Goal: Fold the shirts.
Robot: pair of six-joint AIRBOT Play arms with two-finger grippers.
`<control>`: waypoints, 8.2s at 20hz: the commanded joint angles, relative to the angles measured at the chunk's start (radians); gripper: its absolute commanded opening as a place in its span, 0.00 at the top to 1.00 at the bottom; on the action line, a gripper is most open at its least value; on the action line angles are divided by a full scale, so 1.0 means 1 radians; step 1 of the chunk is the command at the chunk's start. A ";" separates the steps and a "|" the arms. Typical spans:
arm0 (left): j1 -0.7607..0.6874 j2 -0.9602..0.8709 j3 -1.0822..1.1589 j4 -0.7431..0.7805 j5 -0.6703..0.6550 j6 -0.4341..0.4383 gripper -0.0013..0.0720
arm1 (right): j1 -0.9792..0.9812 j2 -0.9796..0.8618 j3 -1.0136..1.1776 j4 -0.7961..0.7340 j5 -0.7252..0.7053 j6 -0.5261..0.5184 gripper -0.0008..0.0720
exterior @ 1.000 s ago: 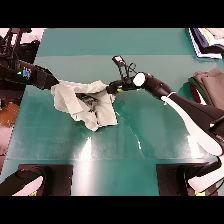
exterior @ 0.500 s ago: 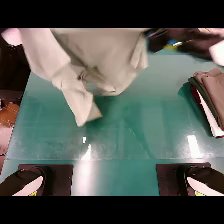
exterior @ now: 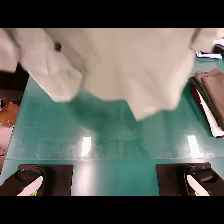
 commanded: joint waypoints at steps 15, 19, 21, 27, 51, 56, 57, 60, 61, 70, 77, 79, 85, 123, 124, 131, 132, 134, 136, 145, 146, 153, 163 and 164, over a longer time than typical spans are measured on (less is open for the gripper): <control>0.037 -0.500 -0.562 0.321 -0.023 -0.066 0.25 | -0.141 -0.800 0.229 -0.010 0.533 0.173 0.41; 0.068 -0.470 -0.562 0.357 -0.126 -0.083 0.07 | -0.184 -0.821 0.303 -0.011 0.600 0.174 0.23; 0.068 -0.463 -0.563 0.333 -0.195 -0.082 0.08 | -0.195 -0.789 0.294 -0.013 0.597 0.173 0.23; -0.037 -0.460 -0.715 0.348 -0.273 -0.054 0.26 | -0.195 -0.681 0.206 -0.021 0.584 0.173 0.23; -0.436 -0.461 -1.125 0.772 0.124 -0.335 0.85 | -0.195 -0.517 -0.029 -0.019 0.606 0.173 0.23; -0.399 -0.449 -1.054 0.860 -0.015 -0.333 0.95 | -0.195 -0.517 -0.030 -0.020 0.726 0.172 0.23; -0.361 -0.422 -1.021 0.851 -0.031 -0.333 0.95 | -0.195 -0.517 -0.030 -0.021 0.765 0.161 0.23; -0.187 -0.269 -0.935 0.693 0.010 -0.331 0.95 | -0.195 -0.503 -0.072 -0.021 0.850 0.142 0.23; -0.120 -0.216 -0.925 0.600 0.026 -0.304 0.95 | -0.195 -0.484 -0.121 -0.021 0.838 0.142 0.23; 0.241 -0.122 -0.969 -0.010 -0.121 -0.008 0.95 | -0.195 -0.254 -0.760 -0.010 0.732 0.154 0.34; 0.241 -0.122 -0.977 -0.018 -0.122 -0.007 0.95 | -0.195 -0.181 -1.056 0.137 0.608 0.182 0.34; 0.241 -0.122 -0.977 -0.018 -0.123 -0.007 0.95 | -0.194 -0.210 -1.108 0.208 0.549 0.181 0.34; 0.241 -0.122 -0.977 -0.018 -0.124 -0.007 0.95 | -0.098 -0.323 -1.085 0.247 0.401 0.181 0.40; 0.526 -0.094 -0.624 -0.303 -0.114 -0.023 0.95 | -0.617 -0.469 0.288 0.239 0.881 0.267 0.97; 0.526 -0.122 -0.670 -0.314 -0.111 0.003 0.95 | -0.568 -0.503 0.236 0.238 0.835 0.242 0.97; 0.357 -0.336 -0.757 -0.323 0.166 0.202 0.95 | -0.243 -0.699 0.112 -0.019 0.385 0.228 0.97; 0.342 -0.366 -0.757 -0.322 0.240 0.203 0.95 | -0.217 -0.724 0.112 -0.048 0.319 0.229 0.97; 0.335 -0.418 -0.757 -0.319 0.358 0.203 0.95 | -0.189 -0.771 0.112 -0.075 0.211 0.229 0.97; 0.335 -0.470 -0.757 -0.316 0.440 0.219 0.95 | -0.190 -0.818 0.112 -0.073 0.135 0.229 0.97; 0.335 -0.608 -0.756 -0.305 0.540 0.375 0.95 | -0.197 -0.996 0.166 -0.074 0.084 0.206 0.97; 0.335 -0.608 -0.756 -0.283 0.531 0.374 0.95 | -0.197 -1.012 0.177 -0.075 0.114 0.206 0.97; 0.335 -0.608 -0.758 0.045 0.212 0.373 0.95 | -0.180 -1.080 0.189 -0.180 0.372 0.207 0.97; 0.335 -0.613 -0.782 0.133 0.033 0.248 0.26 | -0.178 -1.088 0.189 -0.168 0.531 0.207 0.49; 0.335 -0.613 -0.782 0.158 0.026 0.195 0.24 | -0.178 -1.087 0.189 -0.168 0.554 0.207 0.43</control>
